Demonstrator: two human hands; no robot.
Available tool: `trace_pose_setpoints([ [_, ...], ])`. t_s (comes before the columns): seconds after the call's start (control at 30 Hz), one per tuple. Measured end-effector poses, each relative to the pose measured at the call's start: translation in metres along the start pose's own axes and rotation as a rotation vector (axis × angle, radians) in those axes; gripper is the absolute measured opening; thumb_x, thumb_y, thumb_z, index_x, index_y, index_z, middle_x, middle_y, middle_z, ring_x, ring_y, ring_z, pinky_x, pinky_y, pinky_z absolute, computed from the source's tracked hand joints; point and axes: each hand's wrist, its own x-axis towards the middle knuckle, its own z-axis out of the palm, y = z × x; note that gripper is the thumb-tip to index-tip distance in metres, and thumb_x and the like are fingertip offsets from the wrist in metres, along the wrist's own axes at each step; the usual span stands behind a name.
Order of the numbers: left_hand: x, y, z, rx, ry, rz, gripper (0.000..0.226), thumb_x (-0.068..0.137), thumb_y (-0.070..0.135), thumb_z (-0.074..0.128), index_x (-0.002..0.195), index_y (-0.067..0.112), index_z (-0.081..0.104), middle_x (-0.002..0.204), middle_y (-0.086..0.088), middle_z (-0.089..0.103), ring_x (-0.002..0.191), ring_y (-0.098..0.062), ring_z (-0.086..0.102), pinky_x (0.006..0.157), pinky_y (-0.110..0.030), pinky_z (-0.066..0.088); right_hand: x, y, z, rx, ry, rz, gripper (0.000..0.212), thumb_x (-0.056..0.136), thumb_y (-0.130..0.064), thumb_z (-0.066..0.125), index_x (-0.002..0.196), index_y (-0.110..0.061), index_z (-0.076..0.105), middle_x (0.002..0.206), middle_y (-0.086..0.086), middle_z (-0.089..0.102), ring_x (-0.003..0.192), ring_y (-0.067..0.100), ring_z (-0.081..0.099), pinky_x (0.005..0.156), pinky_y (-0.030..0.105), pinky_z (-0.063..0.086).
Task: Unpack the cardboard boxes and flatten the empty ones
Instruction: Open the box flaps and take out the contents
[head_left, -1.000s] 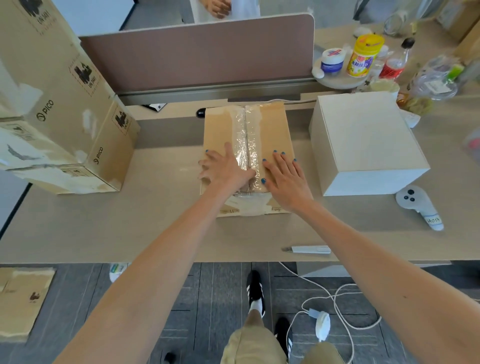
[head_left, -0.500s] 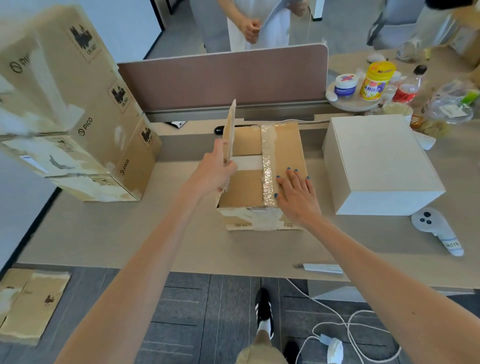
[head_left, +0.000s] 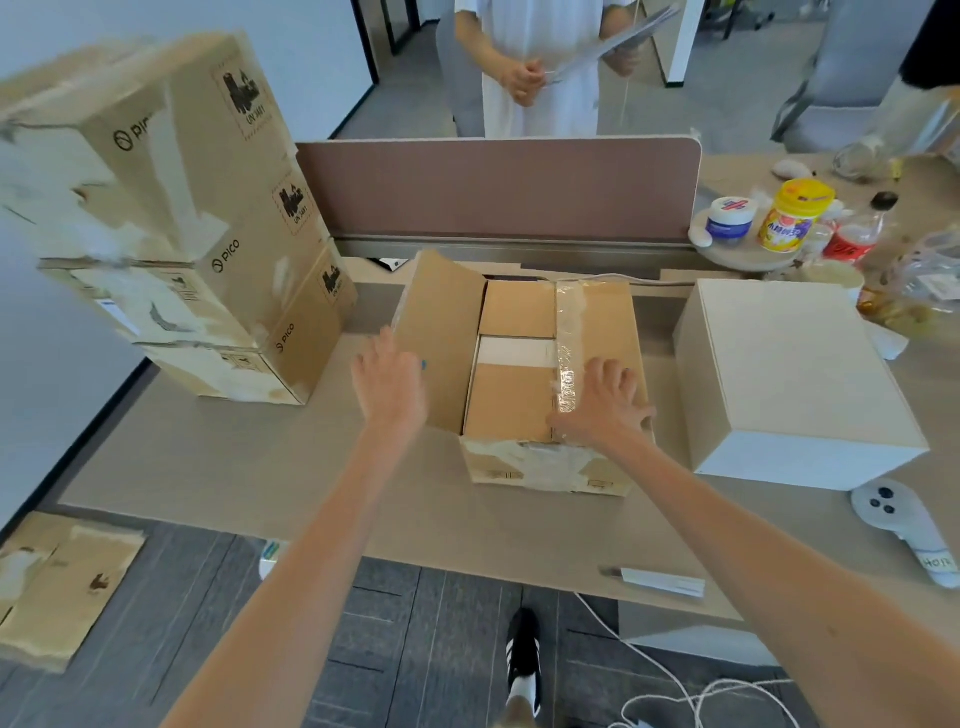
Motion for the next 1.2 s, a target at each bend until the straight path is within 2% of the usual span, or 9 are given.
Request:
trace_pose_setpoints([
  [0.07, 0.001, -0.001, 0.020, -0.027, -0.080, -0.007, 0.031, 0.103, 0.030, 0.045, 0.112, 0.014, 0.070, 0.157, -0.015, 0.031, 0.145, -0.036, 0.027, 0.115, -0.045, 0.023, -0.001, -0.002, 0.000, 0.013, 0.022, -0.008, 0.095, 0.073, -0.057, 0.062, 0.144, -0.015, 0.015, 0.145, 0.005, 0.017, 0.134, 0.032, 0.018, 0.099, 0.068, 0.030],
  [0.17, -0.002, 0.006, 0.043, -0.150, -0.162, 0.045, 0.052, 0.100, 0.051, 0.043, 0.130, 0.011, 0.058, 0.153, -0.014, 0.039, 0.140, -0.035, 0.034, 0.113, -0.047, 0.028, -0.001, 0.001, -0.003, 0.108, 0.072, -0.036, 0.083, 0.078, -0.058, 0.055, 0.140, -0.015, 0.021, 0.143, 0.005, 0.022, 0.132, 0.031, 0.021, 0.097, 0.067, 0.031],
  [0.3, -0.008, 0.022, 0.068, -0.356, -0.328, -0.015, 0.089, 0.090, 0.071, 0.044, 0.150, 0.008, 0.027, 0.156, -0.016, 0.029, 0.142, -0.035, 0.031, 0.111, -0.048, 0.034, -0.002, 0.010, -0.010, 0.243, 0.080, -0.072, 0.071, 0.077, -0.056, 0.053, 0.131, -0.017, 0.029, 0.136, 0.001, 0.030, 0.127, 0.028, 0.027, 0.096, 0.061, 0.035],
  [0.4, -0.010, 0.027, 0.081, -0.576, -0.387, -0.059, 0.089, 0.089, 0.067, 0.052, 0.149, 0.006, 0.024, 0.151, -0.015, 0.034, 0.134, -0.036, 0.039, 0.107, -0.048, 0.039, -0.001, 0.016, -0.015, 0.318, 0.058, -0.093, 0.063, 0.072, -0.053, 0.052, 0.121, -0.020, 0.032, 0.128, -0.001, 0.033, 0.123, 0.024, 0.029, 0.095, 0.057, 0.036],
  [0.5, -0.011, 0.028, 0.085, -0.657, -0.384, -0.084, 0.089, 0.088, 0.065, 0.055, 0.148, 0.008, 0.024, 0.149, -0.013, 0.035, 0.129, -0.035, 0.044, 0.104, -0.046, 0.042, -0.002, 0.019, -0.014, 0.320, 0.058, -0.098, 0.060, 0.073, -0.055, 0.051, 0.119, -0.021, 0.033, 0.126, -0.002, 0.032, 0.123, 0.023, 0.030, 0.095, 0.054, 0.035],
  [0.6, -0.010, 0.030, 0.086, -0.633, -0.368, -0.079, 0.091, 0.088, 0.066, 0.055, 0.150, 0.009, 0.020, 0.151, -0.014, 0.031, 0.132, -0.037, 0.039, 0.107, -0.049, 0.038, -0.004, 0.018, -0.003, 0.144, 0.092, -0.115, 0.062, 0.084, -0.059, 0.051, 0.127, -0.018, 0.034, 0.135, 0.001, 0.030, 0.130, 0.025, 0.026, 0.102, 0.055, 0.031],
  [0.7, -0.008, 0.033, 0.085, -0.594, -0.327, -0.064, 0.093, 0.088, 0.066, 0.054, 0.153, 0.010, 0.016, 0.154, -0.015, 0.027, 0.139, -0.039, 0.030, 0.112, -0.053, 0.031, -0.002, 0.013, 0.012, -0.023, 0.151, -0.213, 0.069, 0.082, -0.059, 0.055, 0.132, -0.016, 0.036, 0.140, 0.003, 0.030, 0.135, 0.024, 0.023, 0.111, 0.060, 0.016],
  [1.03, 0.041, 0.055, 0.083, -0.573, -0.269, -0.030, 0.088, 0.092, 0.062, 0.053, 0.153, 0.012, 0.015, 0.157, -0.014, 0.025, 0.144, -0.034, 0.024, 0.114, -0.048, 0.025, 0.065, -0.012, 0.013, -0.022, 0.233, -0.248, 0.054, 0.095, -0.046, 0.045, 0.134, -0.010, 0.037, 0.144, 0.008, 0.031, 0.137, 0.026, 0.023, 0.117, 0.053, 0.011],
  [1.2, 0.087, 0.066, 0.089, -0.583, -0.276, -0.012, 0.086, 0.093, 0.060, 0.052, 0.154, 0.012, 0.015, 0.157, -0.015, 0.025, 0.144, -0.035, 0.024, 0.115, -0.050, 0.026, 0.110, -0.028, 0.011, -0.024, 0.239, -0.226, 0.058, 0.097, -0.042, 0.044, 0.142, -0.009, 0.031, 0.152, 0.012, 0.024, 0.143, 0.029, 0.019, 0.118, 0.051, 0.012],
])
